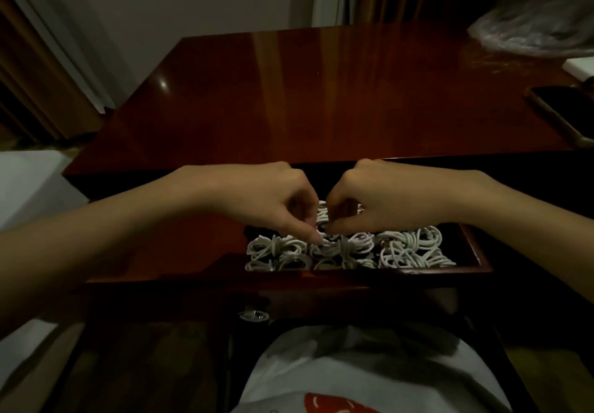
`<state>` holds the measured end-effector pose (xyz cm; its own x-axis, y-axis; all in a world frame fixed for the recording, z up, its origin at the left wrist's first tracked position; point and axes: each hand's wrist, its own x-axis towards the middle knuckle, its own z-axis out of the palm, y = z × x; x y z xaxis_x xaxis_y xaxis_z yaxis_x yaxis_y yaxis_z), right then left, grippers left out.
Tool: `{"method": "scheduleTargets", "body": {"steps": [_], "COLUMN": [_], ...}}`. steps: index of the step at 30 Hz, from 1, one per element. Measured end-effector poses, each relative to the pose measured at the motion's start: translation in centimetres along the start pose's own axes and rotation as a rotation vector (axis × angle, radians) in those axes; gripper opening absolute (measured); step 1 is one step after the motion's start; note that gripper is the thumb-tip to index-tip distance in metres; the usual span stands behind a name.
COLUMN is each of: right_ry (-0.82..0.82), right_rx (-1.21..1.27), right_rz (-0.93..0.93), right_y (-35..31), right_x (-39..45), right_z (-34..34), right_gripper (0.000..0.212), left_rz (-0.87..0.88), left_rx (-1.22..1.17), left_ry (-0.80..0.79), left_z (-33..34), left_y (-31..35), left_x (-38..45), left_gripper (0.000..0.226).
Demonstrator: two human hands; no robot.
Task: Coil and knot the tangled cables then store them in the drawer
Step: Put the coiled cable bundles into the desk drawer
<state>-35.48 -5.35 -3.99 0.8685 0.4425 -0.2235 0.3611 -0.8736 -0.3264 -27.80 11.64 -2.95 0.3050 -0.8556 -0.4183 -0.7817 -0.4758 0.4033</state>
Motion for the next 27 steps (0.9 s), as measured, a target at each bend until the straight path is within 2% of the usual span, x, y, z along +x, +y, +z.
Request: {"method": "scheduleTargets", "body": {"steps": [5,9,13,17,23,27], "right_ry": [-0.063,-0.135,-0.135,-0.123,-0.109,-0.112], "right_rx": [-0.003,-0.065,-0.107,-0.101,-0.122,-0.108], "right_rz": [-0.086,-0.098,-0.111,-0.136,-0.158,-0.156], "right_y": [-2.1,-3.0,-3.1,-2.7,-2.0,-1.3], "right_x": [-0.3,-0.3,-0.1,0.1,0.5,1.1], "right_z": [0.8,1.5,1.8,1.8,1.6,1.2], "right_gripper": [0.041,0.035,0.028,0.031,0.033,0.034], "left_rz": [0.035,0.015,0.003,0.017,0.058,0.059], "left_rx": [0.028,0.105,0.147,0.111,0.120,0.177], "left_ry": [-0.067,-0.066,-0.052,-0.052,0.029,0.049], "left_z": [1.1,2.3,2.8,2.7,2.6,2.1], "left_y": [1.3,1.2,0.7,0.4,-0.3,-1.0], "left_x": [-1.9,-2.7,-2.6,-2.4,-2.2,-1.7], "left_gripper": [0.029,0.029,0.028,0.029,0.035,0.037]}}
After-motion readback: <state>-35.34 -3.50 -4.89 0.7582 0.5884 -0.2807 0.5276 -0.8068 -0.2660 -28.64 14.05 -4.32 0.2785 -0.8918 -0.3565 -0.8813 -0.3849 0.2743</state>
